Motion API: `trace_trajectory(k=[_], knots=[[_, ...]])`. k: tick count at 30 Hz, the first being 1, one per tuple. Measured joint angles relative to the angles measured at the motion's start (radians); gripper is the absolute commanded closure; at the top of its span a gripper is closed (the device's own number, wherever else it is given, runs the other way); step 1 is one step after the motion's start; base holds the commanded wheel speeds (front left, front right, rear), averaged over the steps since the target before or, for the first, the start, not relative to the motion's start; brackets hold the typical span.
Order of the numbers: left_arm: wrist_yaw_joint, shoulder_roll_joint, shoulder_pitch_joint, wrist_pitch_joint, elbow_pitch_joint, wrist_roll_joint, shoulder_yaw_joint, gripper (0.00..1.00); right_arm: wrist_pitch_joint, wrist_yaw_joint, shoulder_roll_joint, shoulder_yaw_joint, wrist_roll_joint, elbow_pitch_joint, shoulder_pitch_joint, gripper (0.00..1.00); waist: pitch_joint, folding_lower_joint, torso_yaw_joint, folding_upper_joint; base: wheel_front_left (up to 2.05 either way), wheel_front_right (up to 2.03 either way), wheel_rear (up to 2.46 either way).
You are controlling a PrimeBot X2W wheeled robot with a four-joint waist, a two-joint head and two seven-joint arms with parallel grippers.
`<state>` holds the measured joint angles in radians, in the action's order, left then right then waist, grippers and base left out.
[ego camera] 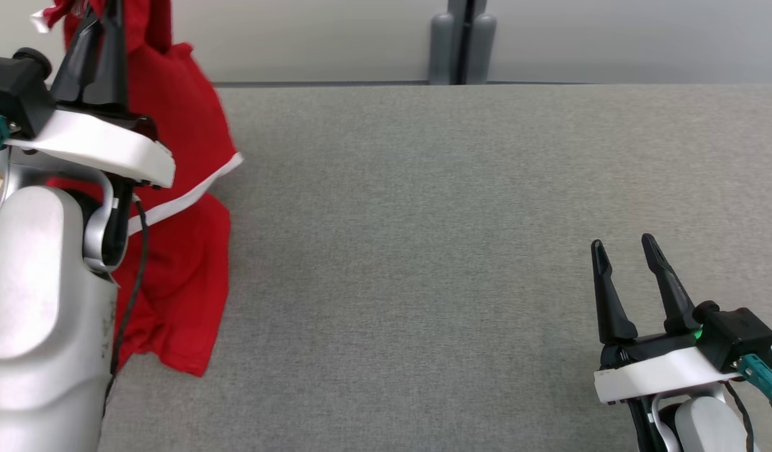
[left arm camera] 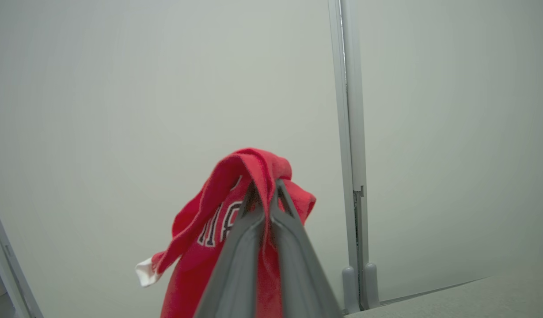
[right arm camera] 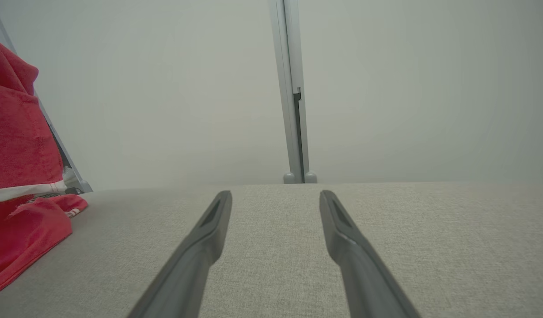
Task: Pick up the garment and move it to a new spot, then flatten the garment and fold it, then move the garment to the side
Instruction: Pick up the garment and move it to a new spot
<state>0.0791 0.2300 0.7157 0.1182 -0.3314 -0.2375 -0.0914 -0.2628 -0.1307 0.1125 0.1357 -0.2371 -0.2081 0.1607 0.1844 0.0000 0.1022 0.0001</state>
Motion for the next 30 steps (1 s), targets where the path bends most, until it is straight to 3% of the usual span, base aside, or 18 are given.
trace_trajectory(k=[8,13,21,30], knots=[[-0.004,-0.042,-0.079,-0.164,0.291,-0.009,-0.083,1.0,0.0,0.0,-0.025,-0.021,-0.002,0.002,-0.009,0.0,-0.033,0.0,-0.072,0.0,0.0,0.0,0.0],[-0.004,-0.101,-0.114,-0.212,0.363,-0.01,-0.166,1.0,0.0,0.0,-0.033,-0.021,-0.007,0.011,0.009,0.0,-0.019,0.0,-0.13,0.0,0.0,0.0,0.0],[-0.029,-0.169,-0.074,-0.169,0.206,0.012,-0.307,1.0,0.0,0.0,-0.05,-0.001,-0.02,0.017,0.059,0.0,0.047,0.0,-0.257,0.0,0.0,0.0,0.0],[-0.073,-0.18,0.128,-0.077,-0.029,0.013,-0.365,1.0,0.0,0.0,-0.061,0.031,-0.077,0.012,0.098,0.0,0.137,0.0,-0.425,0.0,0.0,0.0,0.0]])
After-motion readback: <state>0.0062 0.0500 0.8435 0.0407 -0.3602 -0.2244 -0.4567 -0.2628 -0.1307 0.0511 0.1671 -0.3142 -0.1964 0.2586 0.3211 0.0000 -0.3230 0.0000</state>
